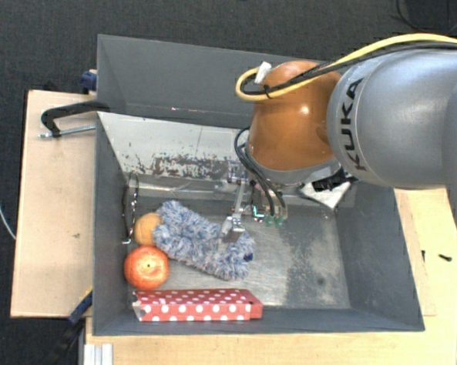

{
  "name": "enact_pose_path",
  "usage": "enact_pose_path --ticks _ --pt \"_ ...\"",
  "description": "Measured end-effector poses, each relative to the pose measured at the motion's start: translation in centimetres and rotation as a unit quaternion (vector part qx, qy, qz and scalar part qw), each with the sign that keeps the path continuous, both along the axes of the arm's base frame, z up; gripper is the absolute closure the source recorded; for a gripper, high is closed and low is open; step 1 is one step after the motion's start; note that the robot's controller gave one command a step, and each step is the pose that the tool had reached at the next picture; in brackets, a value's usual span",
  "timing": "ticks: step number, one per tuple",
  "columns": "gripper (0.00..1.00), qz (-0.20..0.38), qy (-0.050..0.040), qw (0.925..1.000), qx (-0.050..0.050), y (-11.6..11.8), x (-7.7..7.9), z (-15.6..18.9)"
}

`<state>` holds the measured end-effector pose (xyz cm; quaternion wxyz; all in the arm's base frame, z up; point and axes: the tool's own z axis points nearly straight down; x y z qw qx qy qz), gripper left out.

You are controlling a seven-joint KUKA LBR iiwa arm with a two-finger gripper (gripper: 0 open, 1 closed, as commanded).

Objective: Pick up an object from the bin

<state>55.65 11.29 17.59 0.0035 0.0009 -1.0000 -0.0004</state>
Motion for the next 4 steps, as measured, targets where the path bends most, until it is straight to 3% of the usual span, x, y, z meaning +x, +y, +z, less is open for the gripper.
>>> enact_pose_path --ticks 1,2,3,4 --pt "0.00 0.007 -0.0090 0.9999 0.001 0.2 0.7 -3.0" --pt "1.00 0.020 -0.0086 0.9998 0.002 0.7 1.2 -10.0" --pt "1.00 0.021 -0.0086 0.9998 0.002 0.7 1.2 -10.0" --pt "1.00 0.020 -0.0107 0.9997 0.002 1.5 2.4 7.6"
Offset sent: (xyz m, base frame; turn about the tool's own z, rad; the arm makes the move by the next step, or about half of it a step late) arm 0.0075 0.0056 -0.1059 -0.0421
